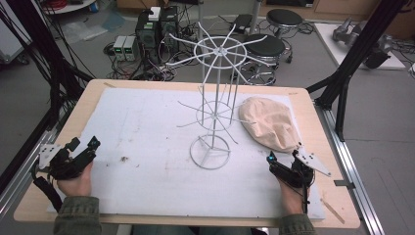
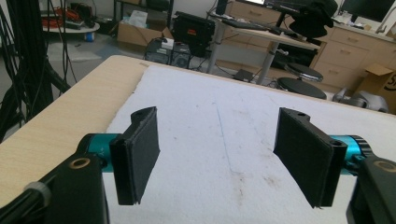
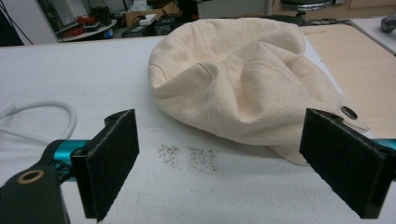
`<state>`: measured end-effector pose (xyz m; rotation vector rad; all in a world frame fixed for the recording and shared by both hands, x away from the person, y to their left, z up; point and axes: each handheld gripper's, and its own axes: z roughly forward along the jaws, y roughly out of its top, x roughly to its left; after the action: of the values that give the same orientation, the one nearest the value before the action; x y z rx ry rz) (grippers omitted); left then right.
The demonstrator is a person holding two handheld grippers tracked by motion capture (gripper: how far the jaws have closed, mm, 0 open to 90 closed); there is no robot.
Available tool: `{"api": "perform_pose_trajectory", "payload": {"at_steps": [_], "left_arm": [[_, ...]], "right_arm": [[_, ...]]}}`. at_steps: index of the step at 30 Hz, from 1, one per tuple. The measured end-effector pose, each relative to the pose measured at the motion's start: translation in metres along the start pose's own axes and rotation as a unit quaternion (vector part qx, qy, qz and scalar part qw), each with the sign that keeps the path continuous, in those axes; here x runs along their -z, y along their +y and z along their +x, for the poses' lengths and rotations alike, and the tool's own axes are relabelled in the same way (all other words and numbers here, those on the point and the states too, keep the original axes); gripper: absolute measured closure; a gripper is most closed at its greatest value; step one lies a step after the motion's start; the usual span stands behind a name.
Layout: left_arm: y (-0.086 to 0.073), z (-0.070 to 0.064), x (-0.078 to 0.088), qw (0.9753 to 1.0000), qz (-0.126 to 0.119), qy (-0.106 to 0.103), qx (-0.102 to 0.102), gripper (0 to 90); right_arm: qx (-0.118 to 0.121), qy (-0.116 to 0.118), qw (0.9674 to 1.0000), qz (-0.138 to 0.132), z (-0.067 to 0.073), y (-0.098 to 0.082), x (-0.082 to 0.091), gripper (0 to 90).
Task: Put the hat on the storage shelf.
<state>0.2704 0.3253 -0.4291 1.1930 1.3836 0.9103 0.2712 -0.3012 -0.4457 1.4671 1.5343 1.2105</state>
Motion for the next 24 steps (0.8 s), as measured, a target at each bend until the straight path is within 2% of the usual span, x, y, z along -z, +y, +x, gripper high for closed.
{"api": "perform_pose_trajectory", "payload": {"at_steps": [24], "left_arm": [[0.0001, -0.0002, 0.0002, 1.0, 0.0, -0.002, 0.002, 30.8]], "right_arm": [[-0.005, -0.002, 1.0, 0.006, 0.0009, -0.0003, 0.0, 10.8]]}}
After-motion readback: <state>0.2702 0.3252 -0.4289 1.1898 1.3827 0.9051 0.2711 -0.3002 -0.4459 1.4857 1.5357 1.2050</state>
